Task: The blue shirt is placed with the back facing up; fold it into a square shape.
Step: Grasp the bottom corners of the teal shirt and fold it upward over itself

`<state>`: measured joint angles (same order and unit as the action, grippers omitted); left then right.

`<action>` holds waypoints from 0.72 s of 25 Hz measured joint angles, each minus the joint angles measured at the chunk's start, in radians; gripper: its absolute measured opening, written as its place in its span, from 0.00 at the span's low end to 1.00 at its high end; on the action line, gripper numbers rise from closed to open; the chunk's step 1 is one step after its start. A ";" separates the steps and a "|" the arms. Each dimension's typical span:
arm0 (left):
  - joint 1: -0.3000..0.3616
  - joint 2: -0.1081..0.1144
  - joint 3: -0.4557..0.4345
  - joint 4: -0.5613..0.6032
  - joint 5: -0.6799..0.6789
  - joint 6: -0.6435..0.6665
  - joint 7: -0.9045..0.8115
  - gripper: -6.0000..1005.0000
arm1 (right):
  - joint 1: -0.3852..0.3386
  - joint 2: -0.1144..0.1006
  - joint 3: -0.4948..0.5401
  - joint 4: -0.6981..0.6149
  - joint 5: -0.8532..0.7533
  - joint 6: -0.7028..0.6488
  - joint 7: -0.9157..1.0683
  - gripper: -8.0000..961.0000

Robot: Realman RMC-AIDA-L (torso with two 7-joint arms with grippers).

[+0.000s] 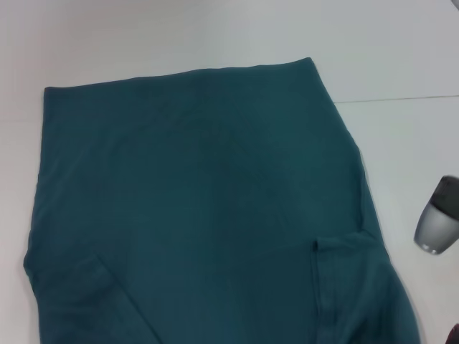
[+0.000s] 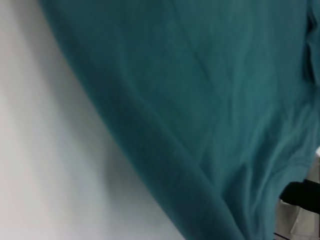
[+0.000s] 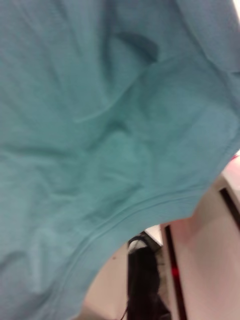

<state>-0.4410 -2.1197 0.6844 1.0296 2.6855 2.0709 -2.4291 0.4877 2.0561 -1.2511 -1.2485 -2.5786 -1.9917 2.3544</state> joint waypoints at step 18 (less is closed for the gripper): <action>-0.135 0.082 -0.244 -0.078 -0.261 -0.023 0.085 0.07 | 0.140 -0.045 0.583 0.052 0.029 0.066 -0.117 0.07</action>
<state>-0.5761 -2.0376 0.4407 0.9514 2.4247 2.0476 -2.3442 0.6280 2.0108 -0.6676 -1.1964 -2.5496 -1.9253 2.2379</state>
